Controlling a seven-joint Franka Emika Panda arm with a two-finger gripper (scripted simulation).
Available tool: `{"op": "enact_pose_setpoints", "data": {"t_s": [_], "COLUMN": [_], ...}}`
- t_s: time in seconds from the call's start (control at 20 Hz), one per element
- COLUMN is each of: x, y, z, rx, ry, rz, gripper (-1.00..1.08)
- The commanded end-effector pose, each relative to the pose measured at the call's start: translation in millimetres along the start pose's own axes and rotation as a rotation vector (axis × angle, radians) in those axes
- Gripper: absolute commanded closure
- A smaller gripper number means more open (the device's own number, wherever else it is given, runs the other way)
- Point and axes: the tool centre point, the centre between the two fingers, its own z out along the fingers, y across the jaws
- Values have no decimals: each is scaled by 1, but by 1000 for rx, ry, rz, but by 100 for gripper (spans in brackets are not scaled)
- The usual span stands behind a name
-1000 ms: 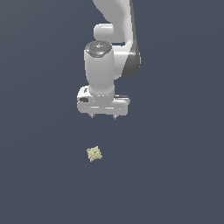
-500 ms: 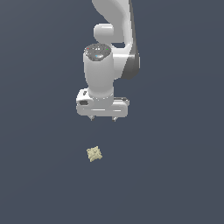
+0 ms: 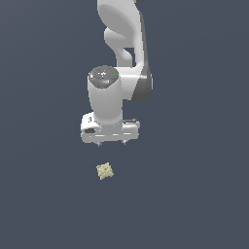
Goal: Pick up the object and move it to a goal position.
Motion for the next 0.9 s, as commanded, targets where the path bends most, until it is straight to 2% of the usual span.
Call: {"op": "enact_pose_setpoints", "data": {"t_s": [0.0, 0.4, 0.85], "x": [11, 41, 56], "y": [6, 26, 40], "z": [11, 49, 77], "rx": [0, 9, 19], "ry": [-6, -21, -28], "rz": [-53, -219, -323], "gripper": [-92, -92, -92]}}
